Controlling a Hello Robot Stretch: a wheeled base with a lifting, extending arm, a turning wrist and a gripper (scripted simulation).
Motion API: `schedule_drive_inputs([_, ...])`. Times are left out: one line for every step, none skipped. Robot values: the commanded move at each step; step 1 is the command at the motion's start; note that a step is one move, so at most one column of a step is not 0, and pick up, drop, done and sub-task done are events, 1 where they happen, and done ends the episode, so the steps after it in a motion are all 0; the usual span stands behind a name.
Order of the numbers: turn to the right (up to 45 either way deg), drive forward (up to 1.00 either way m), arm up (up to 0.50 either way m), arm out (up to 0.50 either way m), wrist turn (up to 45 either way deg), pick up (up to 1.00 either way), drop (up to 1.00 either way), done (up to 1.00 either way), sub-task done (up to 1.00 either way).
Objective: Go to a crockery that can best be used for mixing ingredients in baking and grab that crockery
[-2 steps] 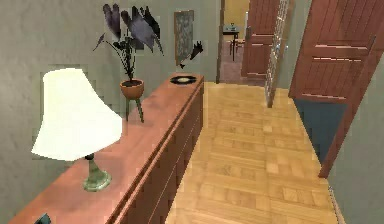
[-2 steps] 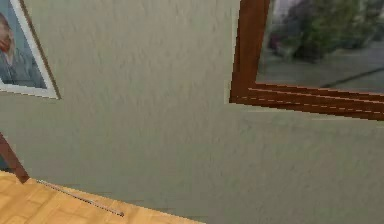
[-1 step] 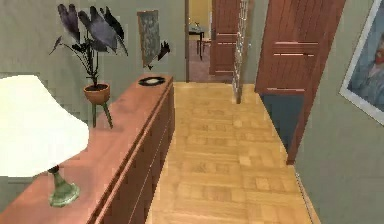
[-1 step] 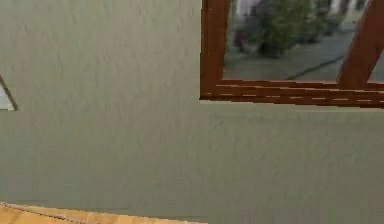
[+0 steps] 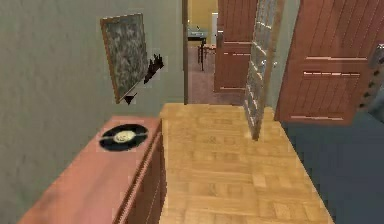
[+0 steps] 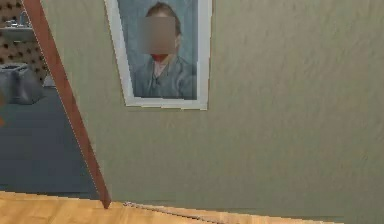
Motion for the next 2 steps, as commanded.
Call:
schedule_drive_inputs([0.0,1.00,0.00,0.00,0.0,0.00,0.00,0.00,0.00])
schedule_drive_inputs([3.0,0.00,0.00,0.00,0.0,0.00,0.00,0.00,0.00])
